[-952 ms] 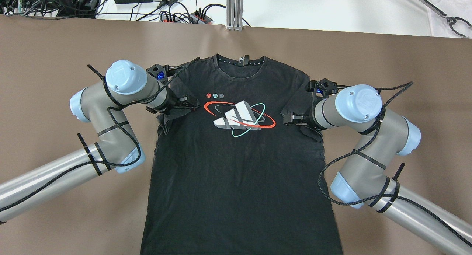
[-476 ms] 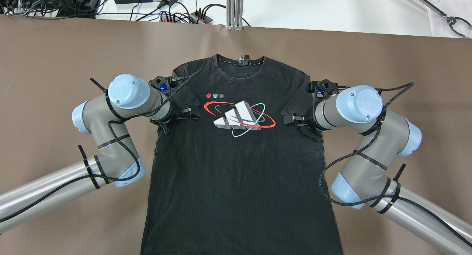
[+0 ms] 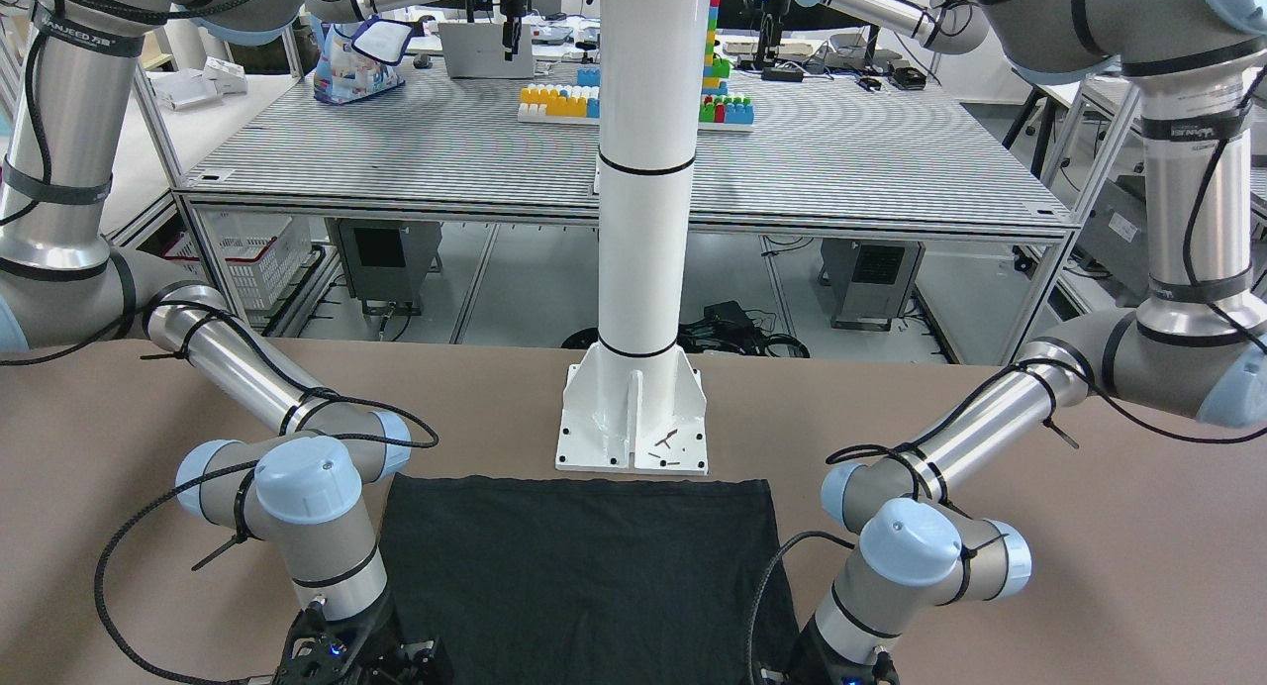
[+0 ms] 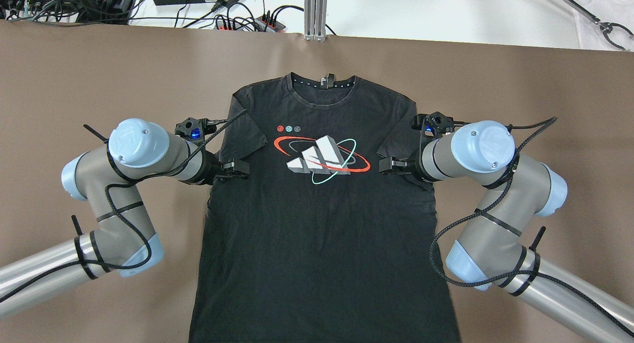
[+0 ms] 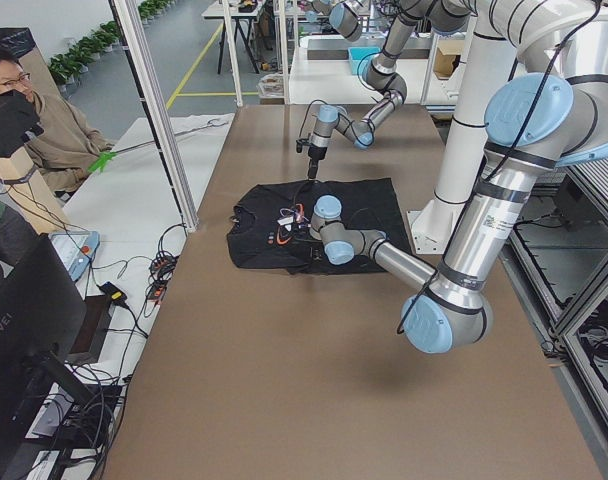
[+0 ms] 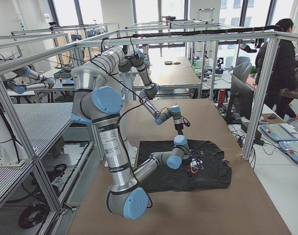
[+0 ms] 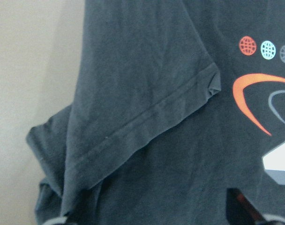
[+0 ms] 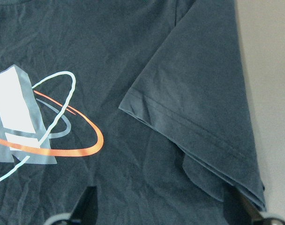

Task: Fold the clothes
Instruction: 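Move both grippers down to the shirt's hem corners nearest the robot, then grasp the hem corners with both grippers, then lift the hem with both grippers and fold it toward the collar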

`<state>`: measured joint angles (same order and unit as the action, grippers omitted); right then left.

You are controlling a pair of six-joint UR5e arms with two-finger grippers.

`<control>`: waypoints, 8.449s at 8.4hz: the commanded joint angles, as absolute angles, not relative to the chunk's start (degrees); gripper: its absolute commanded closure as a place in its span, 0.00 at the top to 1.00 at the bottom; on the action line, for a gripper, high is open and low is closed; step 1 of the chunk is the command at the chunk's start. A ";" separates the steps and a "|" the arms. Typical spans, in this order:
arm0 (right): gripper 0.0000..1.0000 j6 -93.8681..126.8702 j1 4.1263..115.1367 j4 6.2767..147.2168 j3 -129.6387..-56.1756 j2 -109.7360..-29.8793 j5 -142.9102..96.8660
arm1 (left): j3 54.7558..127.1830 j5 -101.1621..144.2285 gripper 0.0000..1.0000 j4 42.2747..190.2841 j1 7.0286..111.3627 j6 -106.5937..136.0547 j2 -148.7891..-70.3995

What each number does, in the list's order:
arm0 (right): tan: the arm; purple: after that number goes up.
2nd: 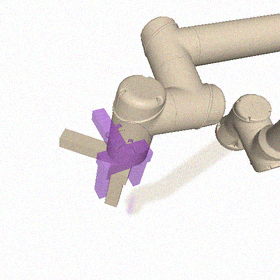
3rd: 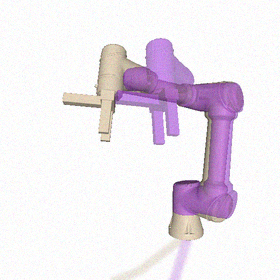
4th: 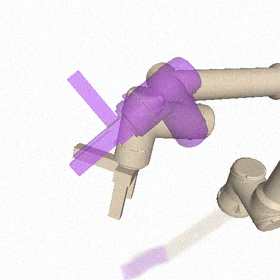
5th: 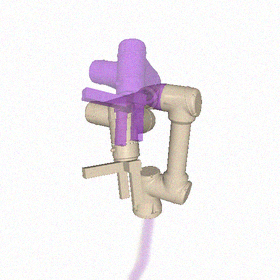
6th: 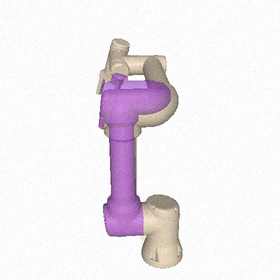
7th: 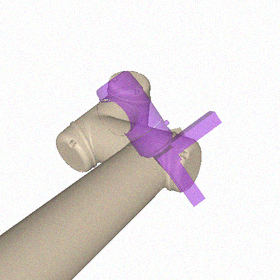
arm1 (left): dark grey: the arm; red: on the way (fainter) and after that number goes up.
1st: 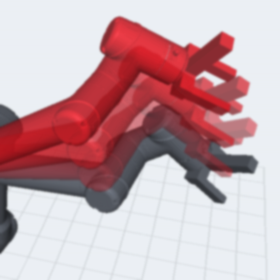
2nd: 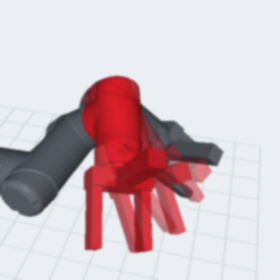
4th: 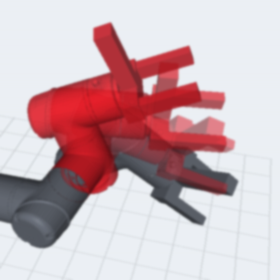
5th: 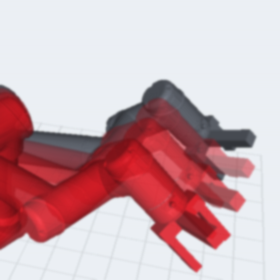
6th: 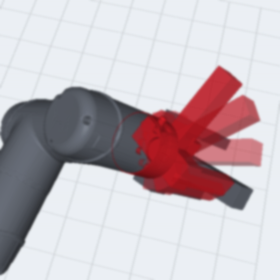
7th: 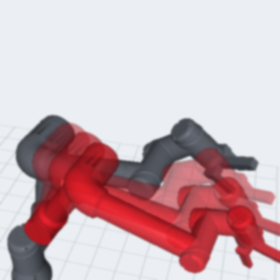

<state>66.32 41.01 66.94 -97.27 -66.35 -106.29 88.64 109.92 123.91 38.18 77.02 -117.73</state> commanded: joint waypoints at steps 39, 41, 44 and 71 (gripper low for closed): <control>0.00 113.20 4.74 81.47 -130.52 -97.21 -86.31 | 118.56 69.70 0.00 123.57 -6.15 115.05 -88.42; 0.00 113.20 4.75 81.47 -130.78 -97.29 -86.31 | 120.92 70.13 0.00 123.49 -5.80 114.96 -86.94; 0.00 113.47 4.75 82.96 -133.05 -97.38 -87.36 | 126.38 73.65 0.00 123.57 -4.40 114.26 -81.56; 0.00 74.80 54.05 85.89 -91.00 -56.80 -108.91 | 98.65 109.16 0.00 99.32 48.78 82.44 -121.88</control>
<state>75.73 53.33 90.91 -98.26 -59.71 -110.12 104.89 109.19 99.19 47.86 82.55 -117.55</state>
